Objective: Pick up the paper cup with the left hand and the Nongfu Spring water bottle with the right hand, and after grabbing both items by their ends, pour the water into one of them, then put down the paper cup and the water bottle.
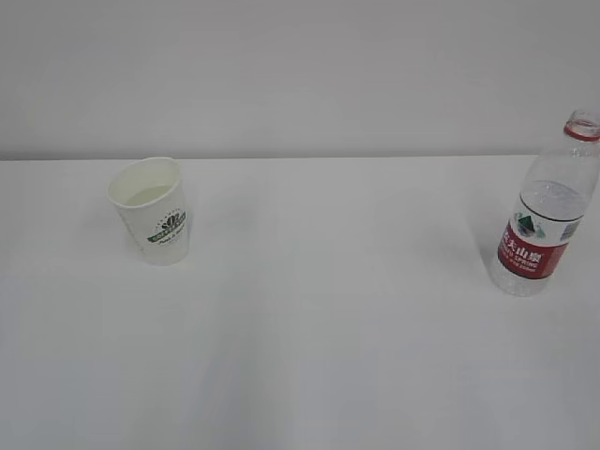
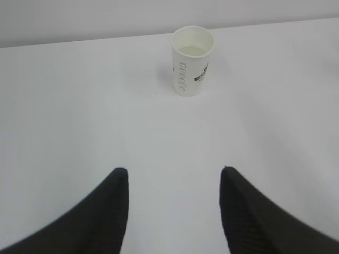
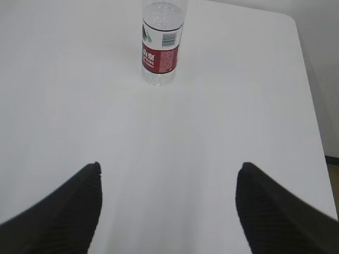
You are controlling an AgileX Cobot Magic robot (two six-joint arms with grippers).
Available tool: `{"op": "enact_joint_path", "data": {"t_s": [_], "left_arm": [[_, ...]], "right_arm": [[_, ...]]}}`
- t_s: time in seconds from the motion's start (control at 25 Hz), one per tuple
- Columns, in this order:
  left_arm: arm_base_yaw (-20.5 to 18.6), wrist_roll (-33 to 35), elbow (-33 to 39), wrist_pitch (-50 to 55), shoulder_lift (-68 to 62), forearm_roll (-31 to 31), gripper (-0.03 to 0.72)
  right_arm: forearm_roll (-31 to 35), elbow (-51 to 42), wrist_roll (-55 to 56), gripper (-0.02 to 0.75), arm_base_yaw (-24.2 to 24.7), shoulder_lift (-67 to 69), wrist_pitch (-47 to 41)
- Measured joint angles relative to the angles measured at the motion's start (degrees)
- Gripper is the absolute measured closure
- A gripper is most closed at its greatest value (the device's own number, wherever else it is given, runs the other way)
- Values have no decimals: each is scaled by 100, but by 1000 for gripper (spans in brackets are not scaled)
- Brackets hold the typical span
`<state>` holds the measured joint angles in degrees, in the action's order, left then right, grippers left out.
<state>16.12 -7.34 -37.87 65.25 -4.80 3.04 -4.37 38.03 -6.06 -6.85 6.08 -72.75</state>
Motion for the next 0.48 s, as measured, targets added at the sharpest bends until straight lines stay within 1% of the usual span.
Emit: {"op": "enact_joint_path", "data": {"t_s": [0.24, 0.48], "left_arm": [[0, 0, 0, 47, 322, -75, 289], [0, 0, 0, 172, 397, -97, 291]], "right_arm": [[50, -3, 131, 146, 0, -417, 256], [59, -40, 159, 146, 0, -706, 268]]}}
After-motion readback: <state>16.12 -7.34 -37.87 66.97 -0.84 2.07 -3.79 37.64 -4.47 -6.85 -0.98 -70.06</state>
